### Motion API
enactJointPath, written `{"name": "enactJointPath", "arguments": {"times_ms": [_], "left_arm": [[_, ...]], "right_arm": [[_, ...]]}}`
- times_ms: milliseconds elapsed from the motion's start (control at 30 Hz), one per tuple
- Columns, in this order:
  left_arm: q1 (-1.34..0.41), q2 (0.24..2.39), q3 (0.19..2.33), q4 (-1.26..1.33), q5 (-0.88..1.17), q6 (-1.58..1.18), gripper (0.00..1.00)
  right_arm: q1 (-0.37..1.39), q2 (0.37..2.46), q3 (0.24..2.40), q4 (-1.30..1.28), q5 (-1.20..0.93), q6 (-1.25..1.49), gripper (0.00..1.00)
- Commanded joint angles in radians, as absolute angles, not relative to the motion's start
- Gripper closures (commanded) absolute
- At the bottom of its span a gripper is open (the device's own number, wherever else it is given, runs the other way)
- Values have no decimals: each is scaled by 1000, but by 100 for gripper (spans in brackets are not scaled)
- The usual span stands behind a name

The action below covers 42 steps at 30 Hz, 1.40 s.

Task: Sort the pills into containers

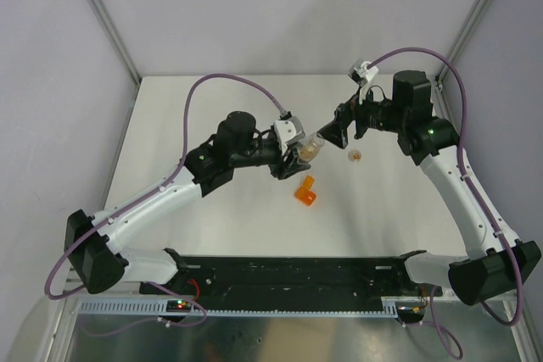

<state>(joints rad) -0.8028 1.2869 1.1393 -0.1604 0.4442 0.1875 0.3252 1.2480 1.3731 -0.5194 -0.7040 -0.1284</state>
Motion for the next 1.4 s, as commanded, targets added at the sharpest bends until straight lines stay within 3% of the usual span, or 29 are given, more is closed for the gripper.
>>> {"name": "enactJointPath", "arguments": {"times_ms": [0,300,633,967,1367], "left_arm": [[-793,1306,1143,-144,347,206,100],[-781,1241,1098,-146,343,215,100],[-777,1157,1061,-164,348,222,100],[-775,1139,1033,-189,333,232,100],[-775,1152,1028,-205,333,251,100]], "right_arm": [[355,1233,1423,-547,-778,-122,1],[281,1293,1410,-583,-499,-145,1],[216,1508,1326,-551,-234,-168,1],[212,1803,1364,-506,-147,-174,3],[178,1934,1392,-548,-122,-175,10]]}}
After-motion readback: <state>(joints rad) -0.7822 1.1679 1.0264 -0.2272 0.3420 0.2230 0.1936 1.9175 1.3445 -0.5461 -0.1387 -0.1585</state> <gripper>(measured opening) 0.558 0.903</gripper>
